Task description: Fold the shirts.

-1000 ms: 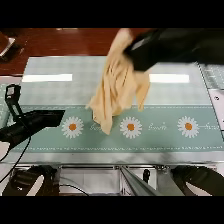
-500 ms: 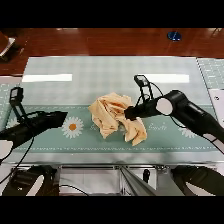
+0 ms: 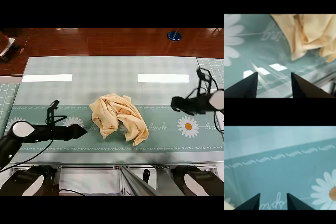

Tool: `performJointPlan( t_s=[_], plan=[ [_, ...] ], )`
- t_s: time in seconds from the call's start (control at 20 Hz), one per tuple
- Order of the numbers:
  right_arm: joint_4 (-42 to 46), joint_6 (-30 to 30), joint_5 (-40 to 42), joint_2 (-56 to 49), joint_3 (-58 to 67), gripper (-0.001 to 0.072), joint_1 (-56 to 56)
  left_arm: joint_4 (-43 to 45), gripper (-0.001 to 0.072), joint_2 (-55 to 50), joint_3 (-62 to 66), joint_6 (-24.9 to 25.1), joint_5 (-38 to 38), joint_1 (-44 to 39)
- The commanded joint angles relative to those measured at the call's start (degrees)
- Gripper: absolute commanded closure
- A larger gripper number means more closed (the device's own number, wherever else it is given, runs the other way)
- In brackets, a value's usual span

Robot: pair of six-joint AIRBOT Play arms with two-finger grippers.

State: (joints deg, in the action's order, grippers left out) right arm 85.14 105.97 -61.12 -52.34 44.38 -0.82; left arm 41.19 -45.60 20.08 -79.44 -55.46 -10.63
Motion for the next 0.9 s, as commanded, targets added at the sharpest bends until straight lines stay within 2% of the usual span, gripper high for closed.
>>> performJointPlan(
  t_s=[0.0, 0.1, 0.3, 0.4, 0.6, 0.65, 0.7, 0.75, 0.85],
  plan=[
    [-12.59, -6.8, 1.42, 6.84, -12.72, 0.0305, 8.48, -14.84, 0.02, -10.73, 0.09, 7.63, 4.44, -5.51],
    [-18.88, -9.4, 3.1, 8.09, -18.62, 0.0306, 7.69, -17.75, 0.02, -17.35, 1.6, 9.79, 7.32, -10.82],
    [-20.83, -9.35, 4.17, 8.15, -22.84, 0.0306, 3.41, -20.7, 0.0201, -26.32, 7.65, 11.04, 12.24, -18.97],
    [-22.03, -9.22, 4.46, 8.15, -22.84, 0.0306, 0.74, -20.74, 0.02, -28.04, 10.51, 10.64, 15.3, -20.24],
    [-24.2, -9.14, 6.08, 8.13, -22.86, 0.0307, -4.79, -20.72, 0.0202, -31.32, 14.14, 11.08, 16.44, -20.39],
    [-24.74, -8.13, 6.88, 8.11, -22.84, 0.0307, -6.12, -20.72, 0.0263, -31.89, 14.27, 11.28, 16.24, -20.39],
    [-26.36, -8.15, 7.45, 8.11, -22.84, 0.0307, -7.26, -20.72, 0.055, -31.91, 14.27, 11.32, 15.34, -20.39],
    [-27.45, -8.15, 8.24, 8.11, -22.84, 0.0307, -8.61, -20.72, 0.0673, -31.89, 14.29, 11.63, 14.34, -20.41],
    [-27.58, -8.09, 11.19, 8.09, -22.84, 0.0307, -10.36, -20.7, 0.0686, -31.89, 14.38, 13.97, 12.61, -20.46]
  ],
)
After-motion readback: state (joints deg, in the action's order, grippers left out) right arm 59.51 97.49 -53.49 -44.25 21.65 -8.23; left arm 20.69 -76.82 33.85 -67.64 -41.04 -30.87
